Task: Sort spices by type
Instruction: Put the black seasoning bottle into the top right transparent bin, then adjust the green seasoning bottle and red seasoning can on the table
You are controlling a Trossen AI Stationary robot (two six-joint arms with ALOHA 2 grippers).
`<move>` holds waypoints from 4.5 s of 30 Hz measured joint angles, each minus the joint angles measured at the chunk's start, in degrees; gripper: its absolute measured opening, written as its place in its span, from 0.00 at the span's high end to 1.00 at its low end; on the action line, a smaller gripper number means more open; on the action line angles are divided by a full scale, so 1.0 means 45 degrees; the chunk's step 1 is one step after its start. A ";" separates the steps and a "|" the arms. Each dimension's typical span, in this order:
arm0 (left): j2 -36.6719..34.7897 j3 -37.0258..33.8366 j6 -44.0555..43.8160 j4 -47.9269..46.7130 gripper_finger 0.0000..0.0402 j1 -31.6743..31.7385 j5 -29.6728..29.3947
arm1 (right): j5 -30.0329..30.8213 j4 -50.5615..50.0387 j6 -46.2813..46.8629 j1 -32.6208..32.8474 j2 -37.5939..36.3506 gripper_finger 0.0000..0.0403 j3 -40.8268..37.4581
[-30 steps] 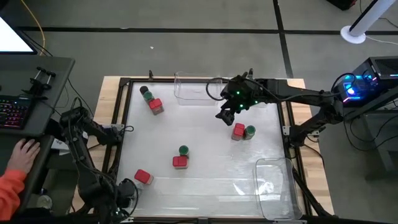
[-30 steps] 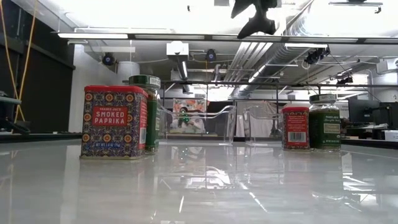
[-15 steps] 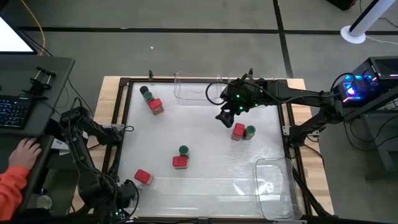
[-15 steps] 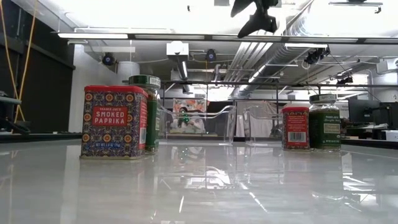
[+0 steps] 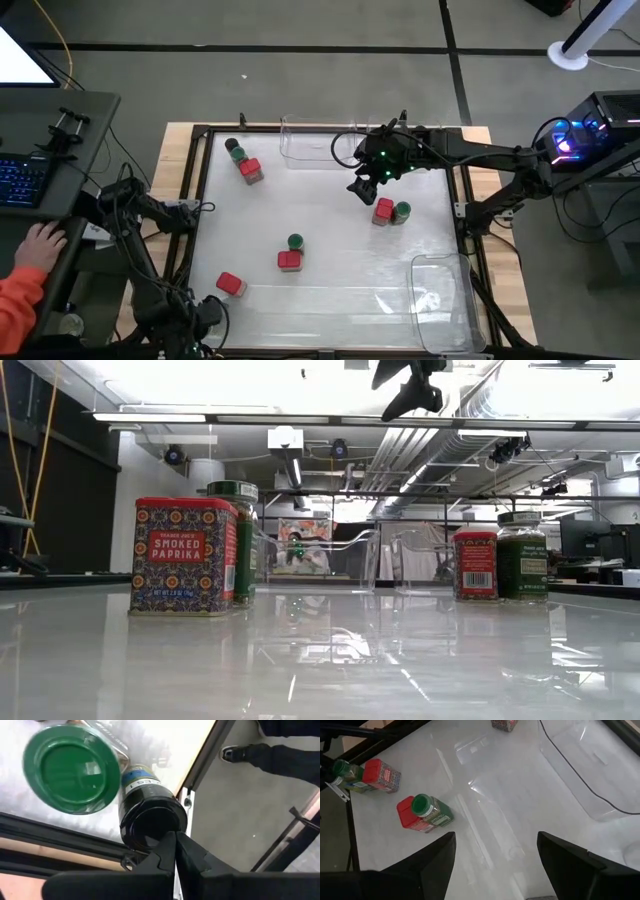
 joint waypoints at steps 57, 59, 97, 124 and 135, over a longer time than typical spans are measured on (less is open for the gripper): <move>-0.2445 -0.1418 0.8262 -0.2315 0.39 0.1567 0.1589 | 0.0213 0.0337 0.0828 0.0023 -0.0005 0.32 0.0005; -0.2449 -0.1634 0.8724 -0.2364 0.32 0.1656 0.1242 | 0.0209 0.0429 0.0936 0.0024 -0.0005 0.32 0.0005; -0.2454 -0.5207 1.2256 0.0702 0.26 0.1541 0.1077 | 0.0214 0.0670 0.1695 0.0049 -0.0005 0.32 0.0005; -0.2454 -0.5197 1.0016 0.1310 0.26 0.1396 0.0130 | 0.0212 0.0670 0.1685 0.0049 -0.0005 0.32 0.0005; -0.2454 -0.5192 0.7119 0.1237 0.26 0.1410 0.0323 | 0.0530 0.0670 0.1681 0.0050 -0.0005 0.32 0.0005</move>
